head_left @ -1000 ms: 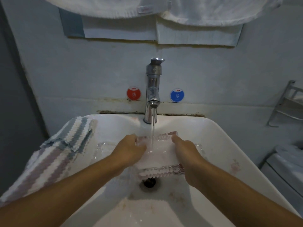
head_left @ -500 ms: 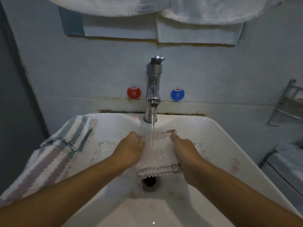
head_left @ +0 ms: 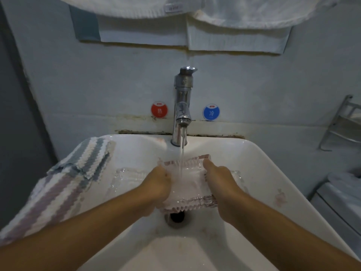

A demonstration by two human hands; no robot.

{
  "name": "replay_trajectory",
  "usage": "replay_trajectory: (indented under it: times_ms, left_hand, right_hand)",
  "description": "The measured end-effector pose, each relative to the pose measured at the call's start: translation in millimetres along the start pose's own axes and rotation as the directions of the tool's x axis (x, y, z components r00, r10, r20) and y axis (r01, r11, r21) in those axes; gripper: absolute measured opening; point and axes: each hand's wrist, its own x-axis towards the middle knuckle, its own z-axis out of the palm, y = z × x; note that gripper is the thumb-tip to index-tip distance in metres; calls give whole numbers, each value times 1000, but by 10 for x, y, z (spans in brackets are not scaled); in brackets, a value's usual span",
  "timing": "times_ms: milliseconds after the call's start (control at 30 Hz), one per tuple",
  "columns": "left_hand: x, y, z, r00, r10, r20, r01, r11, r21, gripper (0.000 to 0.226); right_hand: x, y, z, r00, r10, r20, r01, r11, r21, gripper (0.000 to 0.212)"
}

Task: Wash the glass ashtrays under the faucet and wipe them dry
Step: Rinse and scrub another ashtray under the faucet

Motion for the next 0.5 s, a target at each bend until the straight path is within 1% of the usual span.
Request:
replay_trajectory:
  times_ms: [33, 133, 200, 300, 367, 433, 500]
  left_hand:
    - [-23, 11, 3, 1000, 4, 23, -4, 1000, -22, 28]
    - [-54, 60, 3, 995, -6, 102, 21, 988, -152, 19]
    - [-67, 86, -11, 994, -19, 105, 39, 981, -189, 16]
    - [-100, 121, -25, 996, -60, 72, 72, 982, -177, 13]
    - [-82, 96, -31, 996, -73, 41, 78, 989, -126, 20]
    - [-33, 39, -35, 998, -55, -3, 55, 996, -69, 22]
    - [1, 7, -35, 1000, -21, 11, 22, 998, -67, 23]
  right_hand:
    - [-3, -7, -4, 1000, 11, 2, -11, 1000, 9, 49]
    - [-1, -15, -24, 999, 51, 3, -51, 996, 76, 47]
    - [23, 0, -31, 998, 69, 14, -70, 992, 105, 44]
    - [18, -2, -10, 998, 64, 8, -64, 993, 97, 42]
    - [8, -3, 12, 998, 60, 8, -60, 996, 65, 45]
    - [-6, -6, 29, 998, 55, 10, -55, 998, 42, 43]
    - [-11, -10, 27, 999, 51, 7, -51, 999, 11, 42]
